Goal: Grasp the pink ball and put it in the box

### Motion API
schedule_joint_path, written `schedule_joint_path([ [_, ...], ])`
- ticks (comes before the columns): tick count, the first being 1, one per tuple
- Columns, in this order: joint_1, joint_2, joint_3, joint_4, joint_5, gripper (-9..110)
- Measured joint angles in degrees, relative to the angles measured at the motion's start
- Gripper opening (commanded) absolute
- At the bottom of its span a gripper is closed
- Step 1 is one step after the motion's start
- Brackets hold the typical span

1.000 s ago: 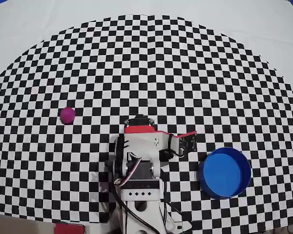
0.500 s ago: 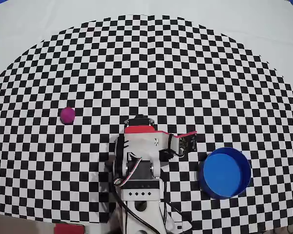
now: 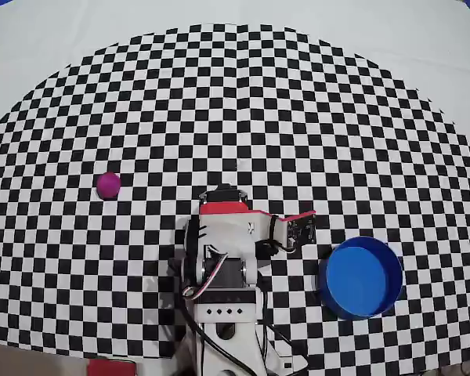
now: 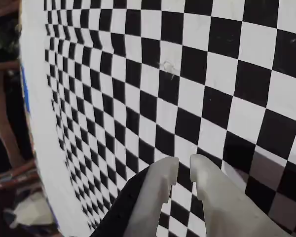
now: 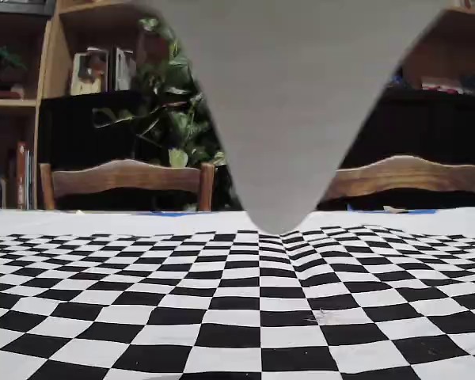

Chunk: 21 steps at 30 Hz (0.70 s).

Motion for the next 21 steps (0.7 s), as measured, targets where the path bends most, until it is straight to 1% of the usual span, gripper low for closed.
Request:
schedule_joint_path([
  [21,-0.44,0.00,0.00,0.00,0.79,0],
])
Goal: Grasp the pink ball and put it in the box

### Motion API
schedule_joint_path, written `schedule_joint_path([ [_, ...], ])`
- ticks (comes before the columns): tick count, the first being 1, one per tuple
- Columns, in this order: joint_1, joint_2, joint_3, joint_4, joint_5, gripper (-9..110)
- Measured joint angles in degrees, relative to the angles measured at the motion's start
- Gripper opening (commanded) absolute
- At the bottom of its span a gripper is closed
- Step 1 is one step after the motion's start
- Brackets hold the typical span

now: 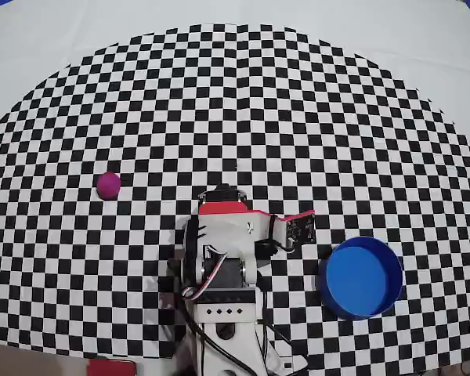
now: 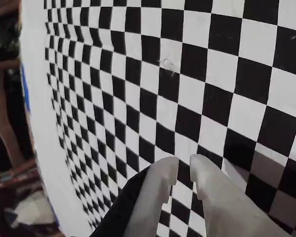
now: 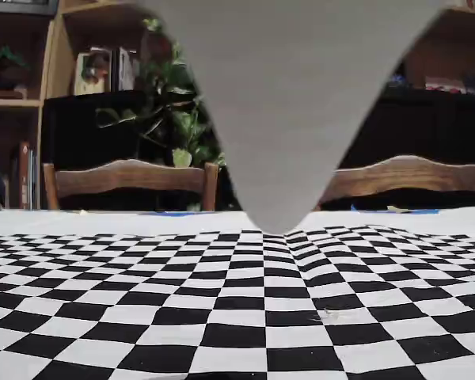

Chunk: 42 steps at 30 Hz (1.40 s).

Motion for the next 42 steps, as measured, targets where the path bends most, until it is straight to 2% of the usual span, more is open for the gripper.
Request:
schedule_joint_path([
  [25,0.00,0.00,0.00,-1.14,1.14,0],
  [42,1.41,-4.83,0.00,-24.17,1.41,0],
])
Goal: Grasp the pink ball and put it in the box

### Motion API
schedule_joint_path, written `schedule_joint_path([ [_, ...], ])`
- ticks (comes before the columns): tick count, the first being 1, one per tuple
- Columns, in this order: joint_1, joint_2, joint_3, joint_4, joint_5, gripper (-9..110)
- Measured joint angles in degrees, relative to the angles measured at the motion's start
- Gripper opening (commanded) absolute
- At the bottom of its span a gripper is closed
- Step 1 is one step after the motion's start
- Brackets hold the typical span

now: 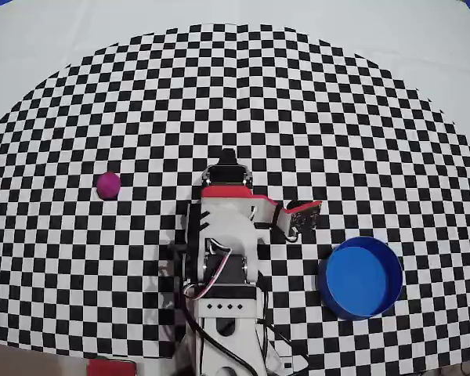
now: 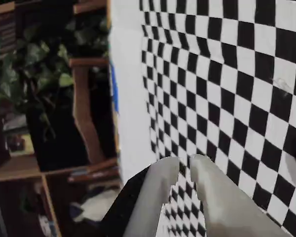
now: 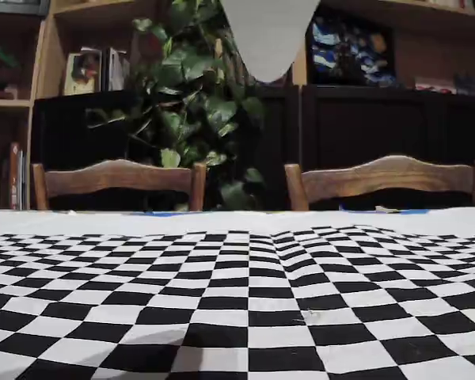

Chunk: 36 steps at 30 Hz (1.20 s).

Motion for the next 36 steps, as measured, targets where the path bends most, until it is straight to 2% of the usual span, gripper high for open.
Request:
schedule_joint_path([
  [10,0.44,-0.53,0.00,-12.13,-0.35,1],
  [19,0.44,-0.97,0.00,-16.79,-0.44,0],
  [24,0.44,-0.97,0.00,-16.88,-6.68,1],
  [36,0.79,-0.97,0.00,-21.80,-29.62,0],
])
